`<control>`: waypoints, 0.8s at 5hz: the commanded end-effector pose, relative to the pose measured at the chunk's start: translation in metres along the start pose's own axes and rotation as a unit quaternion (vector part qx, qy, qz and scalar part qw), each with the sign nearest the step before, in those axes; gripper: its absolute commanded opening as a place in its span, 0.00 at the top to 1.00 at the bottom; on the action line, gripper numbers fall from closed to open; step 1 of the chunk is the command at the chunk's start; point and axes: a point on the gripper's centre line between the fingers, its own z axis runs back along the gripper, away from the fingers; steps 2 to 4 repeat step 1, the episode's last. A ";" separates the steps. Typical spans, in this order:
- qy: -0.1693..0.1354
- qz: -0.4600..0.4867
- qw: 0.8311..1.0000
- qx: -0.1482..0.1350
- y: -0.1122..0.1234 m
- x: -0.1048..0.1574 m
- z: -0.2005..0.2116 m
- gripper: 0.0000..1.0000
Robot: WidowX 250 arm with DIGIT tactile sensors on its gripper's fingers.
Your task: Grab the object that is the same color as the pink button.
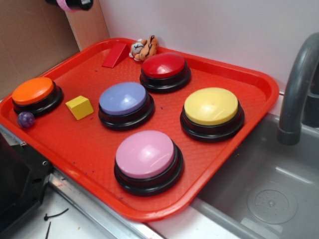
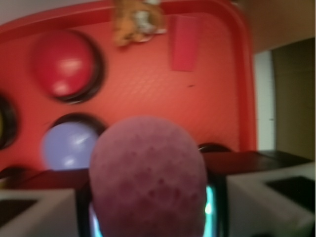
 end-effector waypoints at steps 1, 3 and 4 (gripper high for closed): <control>-0.041 0.034 0.998 0.032 0.009 -0.015 0.034 1.00; -0.041 0.034 0.998 0.032 0.009 -0.015 0.034 1.00; -0.041 0.034 0.998 0.032 0.009 -0.015 0.034 1.00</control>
